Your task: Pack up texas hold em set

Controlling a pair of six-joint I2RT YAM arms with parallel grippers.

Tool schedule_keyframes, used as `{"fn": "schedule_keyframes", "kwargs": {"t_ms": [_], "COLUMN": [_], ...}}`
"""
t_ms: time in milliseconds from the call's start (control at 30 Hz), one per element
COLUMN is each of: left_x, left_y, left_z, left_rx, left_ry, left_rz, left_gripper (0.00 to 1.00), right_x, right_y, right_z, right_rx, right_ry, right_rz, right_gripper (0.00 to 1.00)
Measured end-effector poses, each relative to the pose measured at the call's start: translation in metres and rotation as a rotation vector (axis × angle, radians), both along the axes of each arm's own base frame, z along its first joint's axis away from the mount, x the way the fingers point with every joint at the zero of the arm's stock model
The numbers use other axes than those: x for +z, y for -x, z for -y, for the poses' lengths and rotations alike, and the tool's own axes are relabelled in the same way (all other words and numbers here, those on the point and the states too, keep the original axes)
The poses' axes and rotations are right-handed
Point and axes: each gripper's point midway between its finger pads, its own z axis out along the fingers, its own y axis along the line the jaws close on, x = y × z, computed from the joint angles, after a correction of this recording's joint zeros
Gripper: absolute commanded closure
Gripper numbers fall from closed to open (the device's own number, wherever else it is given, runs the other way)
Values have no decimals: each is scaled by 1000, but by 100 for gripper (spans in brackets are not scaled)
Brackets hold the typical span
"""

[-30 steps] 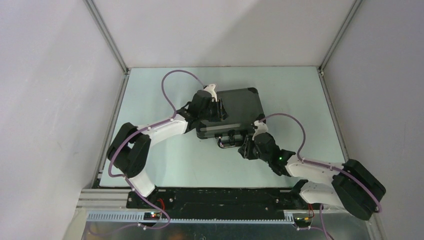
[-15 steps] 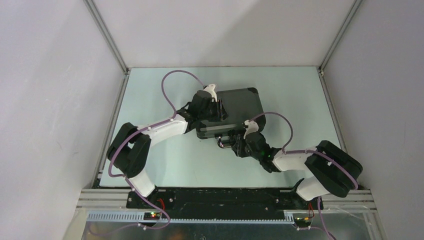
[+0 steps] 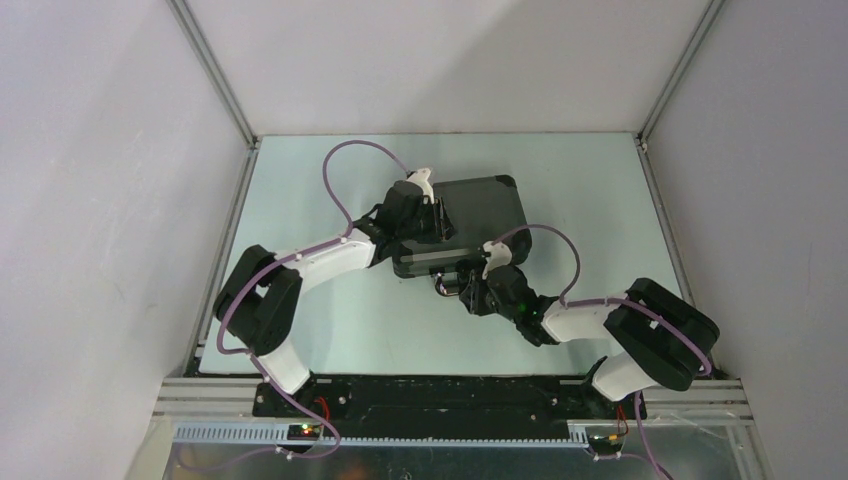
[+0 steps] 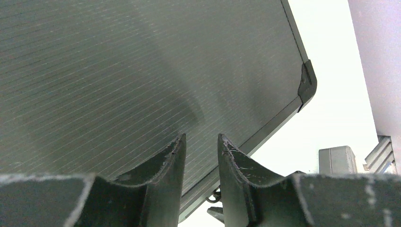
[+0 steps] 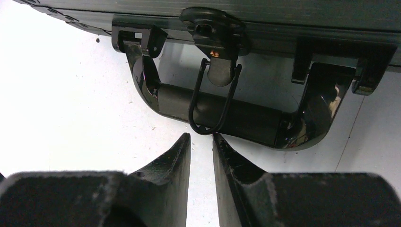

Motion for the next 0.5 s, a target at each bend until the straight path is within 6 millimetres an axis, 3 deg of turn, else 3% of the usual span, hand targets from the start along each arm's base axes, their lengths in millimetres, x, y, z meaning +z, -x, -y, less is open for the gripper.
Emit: {"fn": "schedule_keyframes", "kwargs": {"t_ms": [167, 500], "left_x": [0, -1], "left_y": [0, 0], "left_z": [0, 0], "left_rx": [0, 0], "left_ry": [0, 3], "left_rz": [0, 4], "left_gripper": [63, 64], "right_x": [4, 50], "right_y": [-2, -32], "right_z": [0, 2], "right_rx": [1, -60], "right_ry": [5, -30], "right_rz": [18, 152], "right_gripper": [71, 69]}}
